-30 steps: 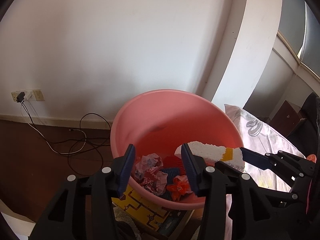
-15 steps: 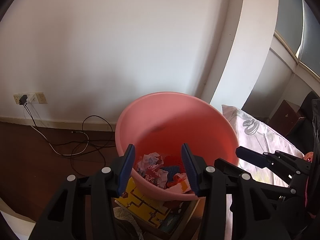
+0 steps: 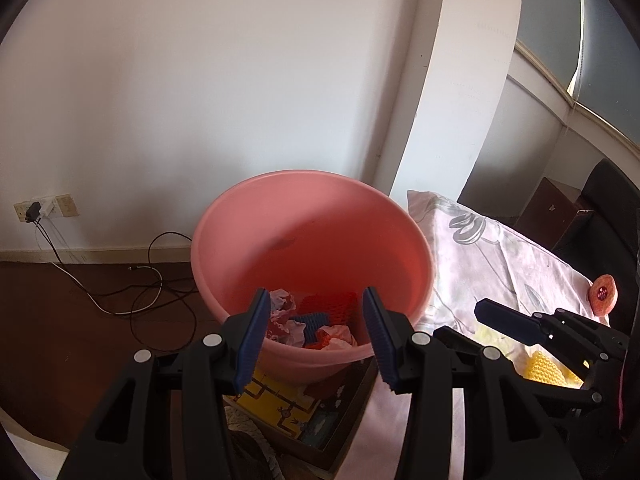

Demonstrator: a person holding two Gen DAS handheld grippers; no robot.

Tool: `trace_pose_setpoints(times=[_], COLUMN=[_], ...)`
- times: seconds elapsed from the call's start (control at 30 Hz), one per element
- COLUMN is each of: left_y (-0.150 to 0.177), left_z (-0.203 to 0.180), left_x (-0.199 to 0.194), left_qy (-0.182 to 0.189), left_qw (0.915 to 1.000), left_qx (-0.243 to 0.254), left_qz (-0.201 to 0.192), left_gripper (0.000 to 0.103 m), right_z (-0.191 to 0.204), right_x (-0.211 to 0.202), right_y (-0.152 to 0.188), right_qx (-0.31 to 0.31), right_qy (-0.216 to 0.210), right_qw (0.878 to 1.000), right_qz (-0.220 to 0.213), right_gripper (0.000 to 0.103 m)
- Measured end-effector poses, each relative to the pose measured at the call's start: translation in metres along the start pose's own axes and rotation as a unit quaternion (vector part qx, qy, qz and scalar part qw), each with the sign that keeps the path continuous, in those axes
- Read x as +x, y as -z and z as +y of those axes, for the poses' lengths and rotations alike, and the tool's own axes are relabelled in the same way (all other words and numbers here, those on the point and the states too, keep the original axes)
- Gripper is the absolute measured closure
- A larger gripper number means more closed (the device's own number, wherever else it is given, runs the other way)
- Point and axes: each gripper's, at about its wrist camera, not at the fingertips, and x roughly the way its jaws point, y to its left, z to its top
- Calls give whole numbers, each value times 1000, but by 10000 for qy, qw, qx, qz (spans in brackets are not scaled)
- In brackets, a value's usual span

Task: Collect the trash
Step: 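Move both open tools back over the table toward the yellow foam nets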

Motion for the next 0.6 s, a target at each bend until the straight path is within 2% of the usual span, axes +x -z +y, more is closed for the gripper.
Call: trace_pose_setpoints(times=[0.37, 0.6], left_y=[26, 49], left_z=[-49, -91], left_x=[-13, -21], left_qy=[481, 914], left_qw=[9979, 9909], left_qx=[423, 969], left_qz=[58, 216], left_gripper=[56, 56], right_z=[-22, -50], right_x=[-51, -74], right_y=[47, 92], right_qx=[293, 613], right_qy=[390, 755], right_qw=[9983, 9949], right_qz=[-305, -259], right_gripper=[58, 58])
